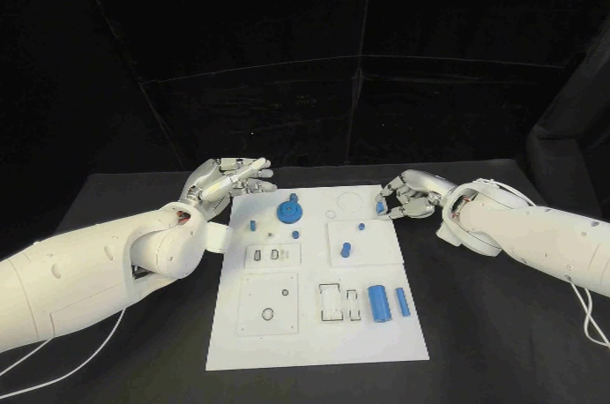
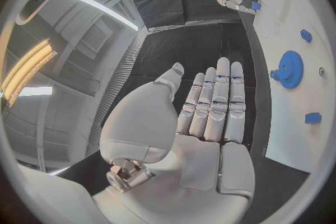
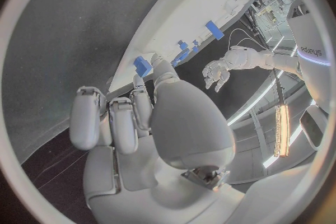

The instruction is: Assemble the parts on the task board

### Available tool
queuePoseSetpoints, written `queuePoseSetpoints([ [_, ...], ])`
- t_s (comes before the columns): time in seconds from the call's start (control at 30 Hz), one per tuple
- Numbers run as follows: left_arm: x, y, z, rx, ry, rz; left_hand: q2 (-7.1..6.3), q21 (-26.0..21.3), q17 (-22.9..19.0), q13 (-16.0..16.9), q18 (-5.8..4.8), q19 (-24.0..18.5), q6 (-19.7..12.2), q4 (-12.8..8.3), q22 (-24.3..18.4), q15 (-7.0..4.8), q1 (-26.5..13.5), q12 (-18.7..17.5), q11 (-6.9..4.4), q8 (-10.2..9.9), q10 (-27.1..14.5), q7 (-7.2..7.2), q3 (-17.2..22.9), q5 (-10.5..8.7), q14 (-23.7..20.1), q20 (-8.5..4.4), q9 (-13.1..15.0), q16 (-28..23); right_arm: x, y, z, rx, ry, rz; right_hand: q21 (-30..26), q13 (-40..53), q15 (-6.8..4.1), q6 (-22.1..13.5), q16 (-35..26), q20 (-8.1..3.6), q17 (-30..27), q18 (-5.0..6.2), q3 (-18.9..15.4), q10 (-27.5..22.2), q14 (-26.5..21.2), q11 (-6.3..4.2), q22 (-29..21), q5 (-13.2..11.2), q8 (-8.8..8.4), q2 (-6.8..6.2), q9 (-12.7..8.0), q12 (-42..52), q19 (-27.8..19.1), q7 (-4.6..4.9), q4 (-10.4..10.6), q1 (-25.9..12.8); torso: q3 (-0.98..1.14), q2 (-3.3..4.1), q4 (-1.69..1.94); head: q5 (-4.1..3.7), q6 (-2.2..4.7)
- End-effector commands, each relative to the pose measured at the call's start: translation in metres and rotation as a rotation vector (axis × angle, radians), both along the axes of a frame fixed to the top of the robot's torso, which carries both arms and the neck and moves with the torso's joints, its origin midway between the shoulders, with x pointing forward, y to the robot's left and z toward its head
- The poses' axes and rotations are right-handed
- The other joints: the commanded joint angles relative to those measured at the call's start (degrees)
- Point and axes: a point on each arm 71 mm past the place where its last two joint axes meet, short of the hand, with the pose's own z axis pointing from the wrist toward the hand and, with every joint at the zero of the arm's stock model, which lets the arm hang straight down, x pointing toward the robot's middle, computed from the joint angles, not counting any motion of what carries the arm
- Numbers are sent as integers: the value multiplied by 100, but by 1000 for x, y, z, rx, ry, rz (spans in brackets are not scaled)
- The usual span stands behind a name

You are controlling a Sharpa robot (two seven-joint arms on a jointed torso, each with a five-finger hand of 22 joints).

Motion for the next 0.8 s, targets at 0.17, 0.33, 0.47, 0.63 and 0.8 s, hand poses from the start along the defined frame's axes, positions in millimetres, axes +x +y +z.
queuePoseSetpoints([
  [0.17,0,-1,2,-9,-10,-6,53,-21,5,-9,84,4,-22,-14,-7,20,11,-40,33,-38,-8,31,-34,-39,-20,22,-7,-24,1,1,-1,-15,2,4,13,208,16,130,28,40,946,-65,97,48,474,7,21,-196,46,170,0,26,17,-6,-46,33,-1,-1,1,-6,-6],
  [0.33,0,-1,2,-9,-10,-6,53,-21,5,-9,84,4,-22,-14,-7,20,11,-40,33,-38,-8,31,-34,-39,-20,22,-7,-24,2,1,-2,-21,6,3,38,231,5,236,42,32,982,-75,195,63,482,-7,74,-334,70,256,-2,55,42,-24,-71,60,4,3,0,1,-36],
  [0.47,0,-1,1,-8,-9,-6,53,-21,5,-9,84,4,-22,-14,-7,20,11,-40,33,-38,-8,31,-34,-39,-20,22,-7,-24,2,2,-3,-26,7,4,55,259,-24,410,52,10,1010,-81,348,81,487,-47,107,-556,113,377,2,89,57,-74,-105,97,2,-1,-1,1,-53],
  [0.63,0,-1,1,-8,-7,-6,53,-21,5,-9,84,4,-22,-14,-7,20,11,-40,33,-38,-8,31,-34,-39,-20,22,-7,-24,3,4,-3,-34,6,9,61,278,-52,521,57,-14,1025,-83,453,96,490,-80,119,-655,132,435,1,114,62,-114,-134,107,2,2,1,-16,-68],
  [0.8,1,-1,1,-7,-7,-6,63,-31,8,-8,85,0,-22,-20,-7,22,18,-46,34,-41,-8,33,-34,-39,-22,25,-6,-35,3,7,-3,-37,-5,14,76,299,-71,607,62,-32,1037,-89,514,114,493,-104,150,-680,149,449,4,138,77,-143,-151,93,2,-1,2,-25,-83],
])
